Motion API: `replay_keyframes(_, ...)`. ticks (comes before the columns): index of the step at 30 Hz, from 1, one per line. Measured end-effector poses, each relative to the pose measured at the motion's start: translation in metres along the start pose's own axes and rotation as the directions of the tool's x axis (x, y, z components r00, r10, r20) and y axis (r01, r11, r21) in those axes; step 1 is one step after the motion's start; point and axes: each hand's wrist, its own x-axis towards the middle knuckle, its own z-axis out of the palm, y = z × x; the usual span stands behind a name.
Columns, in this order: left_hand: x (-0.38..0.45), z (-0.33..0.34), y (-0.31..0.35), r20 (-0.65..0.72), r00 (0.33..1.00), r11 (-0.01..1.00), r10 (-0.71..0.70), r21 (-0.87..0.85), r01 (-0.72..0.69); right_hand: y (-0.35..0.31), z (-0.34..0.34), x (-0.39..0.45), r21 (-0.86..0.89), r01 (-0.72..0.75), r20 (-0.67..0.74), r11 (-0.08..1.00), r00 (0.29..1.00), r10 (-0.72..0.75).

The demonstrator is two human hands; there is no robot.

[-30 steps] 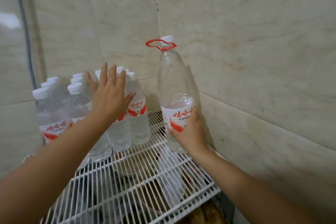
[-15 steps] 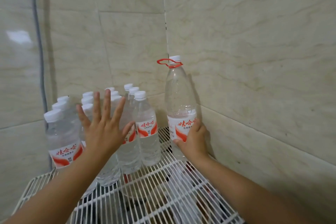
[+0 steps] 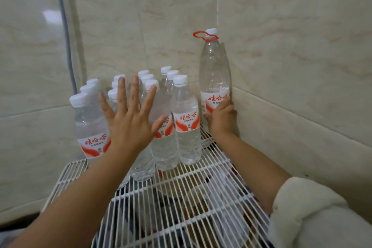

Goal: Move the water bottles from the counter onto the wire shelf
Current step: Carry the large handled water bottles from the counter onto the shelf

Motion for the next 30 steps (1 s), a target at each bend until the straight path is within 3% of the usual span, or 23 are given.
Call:
replay_keyframes(10, -0.001, 0.007, -0.001, -0.041, 0.999, 1.0, 0.026, -0.014, -0.026, -0.003, 0.016, 0.022, 0.135, 0.019, 0.061, 0.991, 0.998, -0.027)
replay_keyframes(13, -0.001, 0.008, -0.001, -0.044, 0.999, 1.0, 0.025, 0.012, -0.024, -0.002, 0.019, 0.023, -0.047, 0.027, 0.08, 0.999, 0.996, -0.024)
replay_keyframes(18, 0.002, 0.001, -0.001, 0.001, 1.0, 0.999, 0.022, 0.049, -0.022, -0.007, 0.009, 0.016, -0.145, -0.001, 0.134, 0.989, 0.991, 0.021)
replay_keyframes(25, 0.008, -0.024, 0.01, 0.258, 0.966, 0.997, -0.018, 0.071, 0.0, -0.001, -0.039, -0.002, -0.15, 0.136, 0.147, 0.979, 0.983, -0.114)
replay_keyframes(30, -0.006, -0.052, 0.004, 0.359, 0.929, 0.995, -0.093, 0.074, 0.071, -0.022, -0.077, -0.041, -0.145, 0.266, 0.011, 0.953, 0.963, -0.268)
